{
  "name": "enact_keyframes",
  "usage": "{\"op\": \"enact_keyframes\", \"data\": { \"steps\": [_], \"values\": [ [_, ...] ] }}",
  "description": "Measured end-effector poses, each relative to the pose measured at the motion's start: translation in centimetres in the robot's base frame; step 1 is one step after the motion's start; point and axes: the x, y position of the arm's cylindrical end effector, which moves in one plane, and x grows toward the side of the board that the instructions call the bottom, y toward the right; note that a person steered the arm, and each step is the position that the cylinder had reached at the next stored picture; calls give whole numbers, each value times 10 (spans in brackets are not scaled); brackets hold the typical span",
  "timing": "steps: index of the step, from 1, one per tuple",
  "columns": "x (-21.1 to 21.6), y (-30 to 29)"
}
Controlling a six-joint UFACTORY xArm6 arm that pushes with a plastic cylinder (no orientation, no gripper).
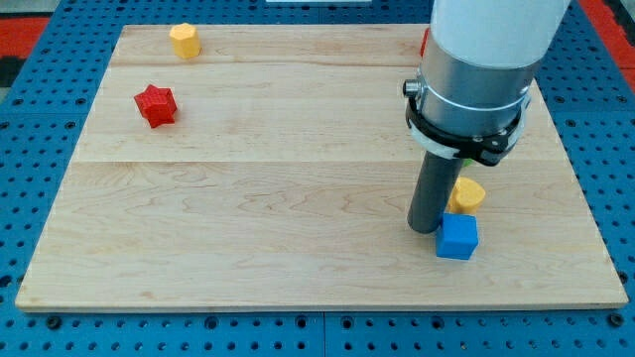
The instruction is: Move the blue cube and the yellow heart towards the green circle
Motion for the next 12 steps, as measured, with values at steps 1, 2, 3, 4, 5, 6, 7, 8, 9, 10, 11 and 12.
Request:
{"op": "enact_keyframes", "data": {
  "steps": [1, 2, 3, 4, 5, 6, 7, 8, 9, 10, 11, 12],
  "values": [
    [0, -31],
    [35, -44],
    [83, -16],
    [79, 16],
    [66, 21],
    [63, 19],
    [54, 21],
    [42, 28],
    [39, 32],
    [37, 40],
    [31, 49],
    [18, 50]
  ]
}}
